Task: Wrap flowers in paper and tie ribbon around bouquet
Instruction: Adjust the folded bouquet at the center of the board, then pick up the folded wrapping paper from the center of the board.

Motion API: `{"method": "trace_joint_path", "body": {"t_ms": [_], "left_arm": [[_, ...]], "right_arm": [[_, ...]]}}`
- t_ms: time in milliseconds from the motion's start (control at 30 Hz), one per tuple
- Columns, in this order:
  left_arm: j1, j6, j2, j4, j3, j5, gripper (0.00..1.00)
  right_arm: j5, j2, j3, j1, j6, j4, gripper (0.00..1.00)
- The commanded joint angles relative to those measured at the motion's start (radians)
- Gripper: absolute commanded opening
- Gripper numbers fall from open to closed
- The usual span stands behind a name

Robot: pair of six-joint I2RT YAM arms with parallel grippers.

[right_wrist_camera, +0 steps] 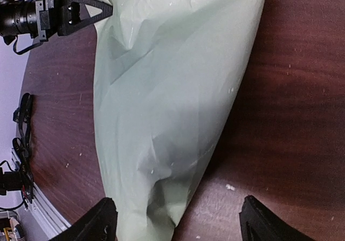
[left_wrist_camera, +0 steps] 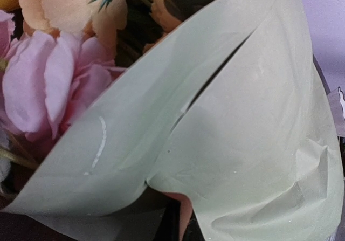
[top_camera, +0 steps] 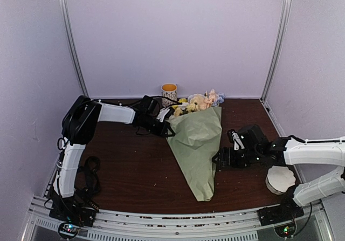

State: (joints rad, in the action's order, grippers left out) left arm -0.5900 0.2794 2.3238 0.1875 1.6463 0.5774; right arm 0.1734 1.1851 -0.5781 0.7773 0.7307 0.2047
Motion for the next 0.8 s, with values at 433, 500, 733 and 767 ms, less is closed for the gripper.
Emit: {"method": "trace_joint_path", "body": {"t_ms": [433,500,733,767], "left_arm": [[0.018,0.028,0.011,-0.060,-0.009,-0.020,0.00],[0.019,0.030,0.011,-0.062,-0.011,-0.017,0.00],[0.022,0.040,0.010,-0.074,-0.016,-0.010,0.00],[0.021,0.042,0.011,-0.074,-0.017,-0.011,0.00]], "right_arm": [[0.308,0.403,-0.083,-0.195,0.097,-0.397,0.86],[0.333,0.444,-0.093,-0.195,0.108,-0.424,0.85],[0.371,0.495,-0.071,-0.196,0.152,-0.525,0.60],[0.370,0.493,-0.069,-0.196,0.154,-0.530,0.54]]}}
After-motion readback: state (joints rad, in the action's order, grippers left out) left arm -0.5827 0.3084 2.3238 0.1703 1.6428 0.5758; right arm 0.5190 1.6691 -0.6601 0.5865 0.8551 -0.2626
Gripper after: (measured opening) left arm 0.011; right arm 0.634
